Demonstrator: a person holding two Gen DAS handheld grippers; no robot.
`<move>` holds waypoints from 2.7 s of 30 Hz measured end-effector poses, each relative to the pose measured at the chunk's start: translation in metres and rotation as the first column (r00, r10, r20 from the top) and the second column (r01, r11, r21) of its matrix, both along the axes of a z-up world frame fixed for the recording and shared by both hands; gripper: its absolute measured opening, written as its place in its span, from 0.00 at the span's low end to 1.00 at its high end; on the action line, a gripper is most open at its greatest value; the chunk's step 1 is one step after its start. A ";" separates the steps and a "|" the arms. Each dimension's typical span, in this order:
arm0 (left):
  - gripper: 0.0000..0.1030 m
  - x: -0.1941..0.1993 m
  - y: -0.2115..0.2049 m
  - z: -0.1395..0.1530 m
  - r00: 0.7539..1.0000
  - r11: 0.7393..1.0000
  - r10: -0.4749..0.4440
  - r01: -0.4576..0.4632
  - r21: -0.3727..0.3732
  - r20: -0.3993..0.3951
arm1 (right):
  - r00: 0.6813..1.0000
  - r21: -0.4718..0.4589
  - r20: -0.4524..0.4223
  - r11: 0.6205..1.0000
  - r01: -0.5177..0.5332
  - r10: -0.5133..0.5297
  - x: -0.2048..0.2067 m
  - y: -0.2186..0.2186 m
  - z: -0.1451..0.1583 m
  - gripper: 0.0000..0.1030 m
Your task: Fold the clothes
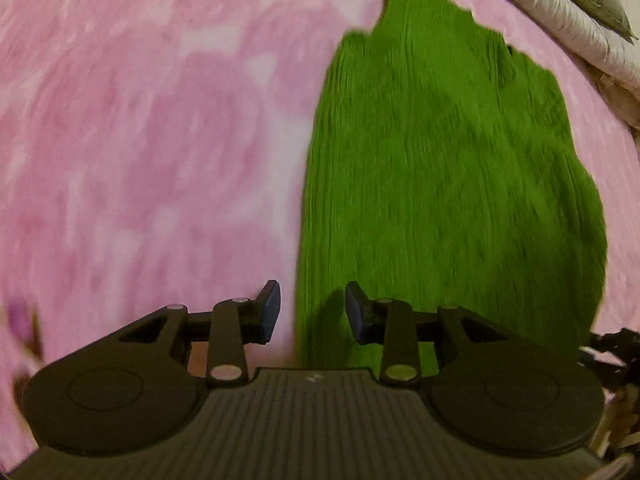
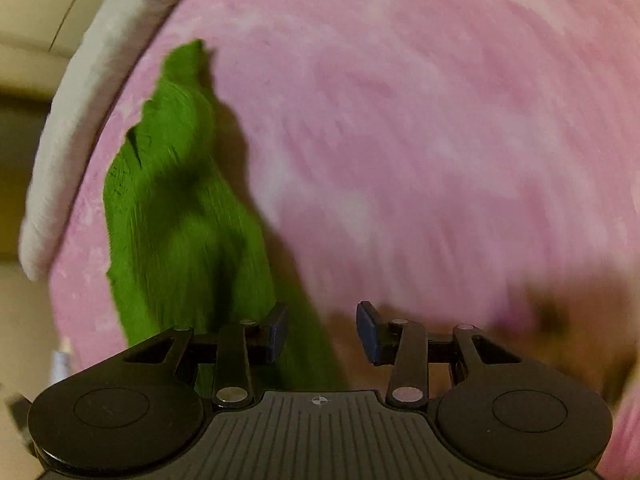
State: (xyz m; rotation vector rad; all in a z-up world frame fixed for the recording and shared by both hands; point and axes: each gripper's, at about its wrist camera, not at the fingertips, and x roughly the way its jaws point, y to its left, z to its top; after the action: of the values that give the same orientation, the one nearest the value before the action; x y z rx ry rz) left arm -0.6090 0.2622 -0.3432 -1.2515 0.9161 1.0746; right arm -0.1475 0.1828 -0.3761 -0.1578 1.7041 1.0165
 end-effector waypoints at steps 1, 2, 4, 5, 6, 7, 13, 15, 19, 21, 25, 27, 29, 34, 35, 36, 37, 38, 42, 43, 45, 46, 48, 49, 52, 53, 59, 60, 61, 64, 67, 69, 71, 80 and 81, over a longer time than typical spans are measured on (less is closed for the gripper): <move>0.30 -0.002 -0.011 0.001 1.000 1.000 0.011 -0.011 -0.013 0.007 | 1.000 -0.011 -0.024 1.000 0.010 -0.010 -0.003 -0.010 0.002 0.40; 0.30 -0.004 -0.021 0.002 1.000 0.999 0.022 -0.021 -0.026 0.017 | 0.999 -0.018 -0.034 1.000 0.005 -0.006 -0.007 -0.016 0.004 0.40; 0.30 -0.007 -0.038 0.002 0.998 0.998 0.041 -0.038 -0.055 0.040 | 0.999 -0.023 -0.039 1.000 -0.019 0.018 -0.017 -0.025 0.006 0.40; 0.30 -0.007 -0.044 0.000 0.998 0.997 0.048 -0.044 -0.069 0.052 | 0.999 -0.020 -0.037 0.999 -0.034 0.033 -0.022 -0.026 0.006 0.40; 0.30 -0.005 -0.050 -0.003 0.997 0.996 0.053 -0.048 -0.079 0.061 | 0.999 -0.009 -0.023 0.999 -0.046 0.046 -0.026 -0.026 0.005 0.40; 0.31 -0.003 -0.055 -0.005 0.996 0.995 0.059 -0.052 -0.088 0.070 | 0.998 0.011 -0.005 0.998 -0.056 0.056 -0.030 -0.027 0.005 0.40; 0.26 0.008 -0.071 -0.031 0.990 0.992 0.095 -0.086 -0.093 0.102 | 0.980 0.099 0.110 0.979 -0.178 0.167 -0.061 -0.014 -0.002 0.13; 0.06 0.008 -0.069 -0.026 0.990 0.996 0.073 -0.067 -0.057 0.120 | 0.958 0.115 0.166 0.960 -0.255 0.234 -0.069 -0.014 0.011 0.04; 0.05 -0.009 -0.070 0.000 0.990 0.999 0.035 -0.038 0.015 0.139 | 0.922 0.207 0.250 0.914 -0.349 0.296 -0.057 -0.028 0.073 0.03; 0.06 -0.020 -0.075 0.011 0.992 0.999 0.021 -0.027 0.042 0.126 | 0.923 0.248 0.262 0.904 -0.347 0.283 -0.035 -0.042 0.105 0.03; 0.10 -0.030 -0.083 0.010 0.997 1.000 0.007 -0.008 0.021 0.078 | 0.944 0.059 0.274 0.976 -0.208 0.184 0.001 -0.072 0.087 0.02; 0.10 -0.032 -0.089 0.009 0.999 1.000 0.010 -0.010 -0.003 0.039 | 0.935 -0.139 0.320 0.984 -0.114 0.154 0.012 -0.084 0.055 0.03; 0.10 -0.033 -0.095 0.011 1.000 1.000 0.010 -0.010 -0.015 0.022 | 0.947 -0.177 0.307 0.984 -0.036 0.090 0.017 -0.097 0.041 0.03; 0.11 -0.015 -0.110 0.019 0.992 0.993 -0.114 0.115 0.014 -0.061 | 0.793 -0.003 0.433 0.881 -0.474 0.428 -0.065 -0.091 0.070 0.28; 0.11 -0.014 -0.113 0.020 0.988 0.991 -0.134 0.136 0.015 -0.070 | 0.728 -0.003 0.455 0.818 -0.575 0.513 -0.087 -0.093 0.070 0.37; 0.11 -0.010 -0.114 0.020 0.986 0.989 -0.147 0.149 0.018 -0.074 | 0.658 -0.007 0.479 0.752 -0.660 0.581 -0.111 -0.096 0.069 0.38; 0.11 -0.009 -0.115 0.021 0.985 0.988 -0.153 0.155 0.023 -0.077 | 0.598 -0.009 0.502 0.695 -0.719 0.625 -0.131 -0.099 0.067 0.39; 0.12 -0.009 -0.115 0.021 0.986 0.988 -0.152 0.154 0.031 -0.075 | 0.541 -0.011 0.522 0.640 -0.769 0.659 -0.150 -0.100 0.065 0.40; 0.16 -0.009 -0.115 0.020 0.990 0.990 -0.132 0.134 0.038 -0.048 | 0.337 -0.063 0.636 0.482 -0.874 0.694 -0.197 -0.103 0.043 0.41; 0.16 -0.008 -0.114 0.018 0.990 0.990 -0.132 0.134 0.035 -0.046 | 0.262 -0.109 0.672 0.442 -0.890 0.692 -0.206 -0.102 0.034 0.41; 0.16 -0.005 -0.111 0.013 0.990 0.990 -0.133 0.134 0.035 -0.045 | 0.044 -0.257 0.733 0.337 -0.906 0.679 -0.226 -0.104 0.012 0.41; 0.16 -0.004 -0.110 0.011 0.990 0.990 -0.134 0.135 0.038 -0.042 | -0.048 -0.313 0.740 0.280 -0.908 0.671 -0.231 -0.108 0.003 0.41; 0.16 0.000 -0.109 0.007 0.989 0.989 -0.140 0.141 0.043 -0.039 | -0.109 -0.319 0.760 0.222 -0.921 0.641 -0.233 -0.112 -0.002 0.39; 0.16 0.001 -0.109 0.005 0.989 0.988 -0.144 0.146 0.045 -0.040 | -0.100 -0.302 0.765 0.217 -0.928 0.636 -0.231 -0.113 0.000 0.12; 0.16 -0.001 -0.108 0.002 0.988 0.987 -0.151 0.153 0.048 -0.039 | 0.175 -0.126 0.802 0.448 -0.885 0.572 -0.198 -0.115 0.028 0.05; 0.16 -0.002 -0.109 0.002 0.989 0.988 -0.147 0.148 0.048 -0.036 | 0.287 -0.053 0.805 0.546 -0.836 0.518 -0.183 -0.117 0.041 0.05; 0.19 -0.011 -0.108 -0.010 0.995 0.995 -0.099 0.099 0.005 -0.003 | 0.956 -0.061 0.287 0.995 0.077 -0.057 -0.032 -0.194 0.022 0.02; 0.19 -0.012 -0.107 -0.010 0.995 0.995 -0.097 0.097 0.000 0.000 | 0.959 -0.147 0.277 0.984 0.097 -0.053 -0.026 -0.202 0.010 0.02; 0.19 -0.013 -0.106 -0.007 0.995 0.995 -0.099 0.099 -0.002 0.003 | 0.969 -0.197 0.247 0.977 0.081 -0.030 -0.022 -0.206 0.003 0.02; 0.20 -0.019 -0.104 0.003 0.995 0.995 -0.095 0.095 0.008 0.013 | 0.958 -0.157 0.287 0.986 0.062 -0.015 -0.017 -0.212 0.016 0.03; 0.28 -0.026 -0.099 0.007 0.998 0.999 -0.052 0.051 0.014 0.028 | 0.954 0.004 0.301 1.000 0.008 -0.009 -0.015 -0.194 0.037 0.16; 0.34 -0.031 -0.093 0.003 0.999 1.000 0.014 -0.014 0.004 0.047 | 0.965 0.072 0.263 0.997 0.002 -0.021 -0.015 -0.171 0.035 0.50; 0.36 -0.034 -0.087 -0.006 0.993 0.996 0.084 -0.082 -0.027 0.084 | 0.968 0.106 0.247 0.994 0.015 -0.041 -0.013 -0.150 0.023 0.63; 0.04 -0.029 -0.097 0.002 0.987 0.994 0.076 -0.086 0.063 0.142 | 0.897 0.101 0.405 0.967 -0.234 0.175 -0.047 -0.107 0.029 0.03; 0.04 -0.035 -0.103 0.008 0.986 0.993 0.081 -0.092 0.076 0.146 | 0.890 0.121 0.420 0.961 -0.247 0.176 -0.046 -0.113 0.043 0.03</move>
State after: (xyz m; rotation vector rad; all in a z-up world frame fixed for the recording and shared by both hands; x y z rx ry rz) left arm -0.6436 0.1596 -0.3352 -1.2916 0.7077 1.0654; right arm -0.1935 0.0696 -0.3330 -0.4226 1.2311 1.1934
